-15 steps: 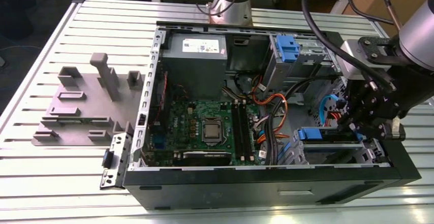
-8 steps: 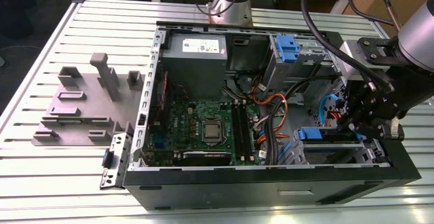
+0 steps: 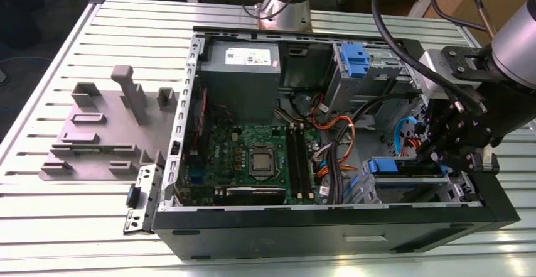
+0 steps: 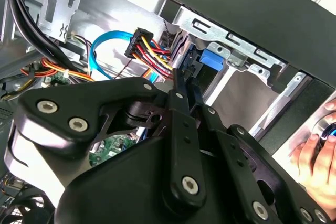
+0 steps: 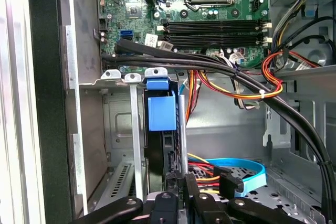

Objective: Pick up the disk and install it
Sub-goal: 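Insert the first disk wire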

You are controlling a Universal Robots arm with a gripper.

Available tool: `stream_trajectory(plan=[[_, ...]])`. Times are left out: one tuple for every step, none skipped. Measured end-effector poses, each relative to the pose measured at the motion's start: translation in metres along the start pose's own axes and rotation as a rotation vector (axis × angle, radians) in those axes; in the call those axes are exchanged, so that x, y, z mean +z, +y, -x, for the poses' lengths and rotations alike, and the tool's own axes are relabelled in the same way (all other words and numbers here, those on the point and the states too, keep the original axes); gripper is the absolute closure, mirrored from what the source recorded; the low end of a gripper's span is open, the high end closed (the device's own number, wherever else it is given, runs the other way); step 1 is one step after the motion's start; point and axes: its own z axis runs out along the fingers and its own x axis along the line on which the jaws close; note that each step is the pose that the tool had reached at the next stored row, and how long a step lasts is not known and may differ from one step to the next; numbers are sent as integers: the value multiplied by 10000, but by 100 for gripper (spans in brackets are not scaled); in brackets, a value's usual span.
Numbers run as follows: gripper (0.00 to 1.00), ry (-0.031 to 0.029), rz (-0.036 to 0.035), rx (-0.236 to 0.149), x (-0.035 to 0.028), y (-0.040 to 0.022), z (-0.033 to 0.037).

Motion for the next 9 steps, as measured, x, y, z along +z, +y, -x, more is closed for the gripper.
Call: stream_trajectory(plan=[[82,1,-5,1,-2,0,0],[82,1,-8,3,-4,0,0],[82,0,-11,5,-4,0,0],[82,-3,-13,6,-5,0,0],[82,-12,-13,6,-6,0,-2],[82,-31,-12,7,-5,0,-4],[82,-54,-11,8,-5,0,-6],[82,-80,-9,9,-5,-1,-11],[82,-111,-7,10,-6,-1,-16]])
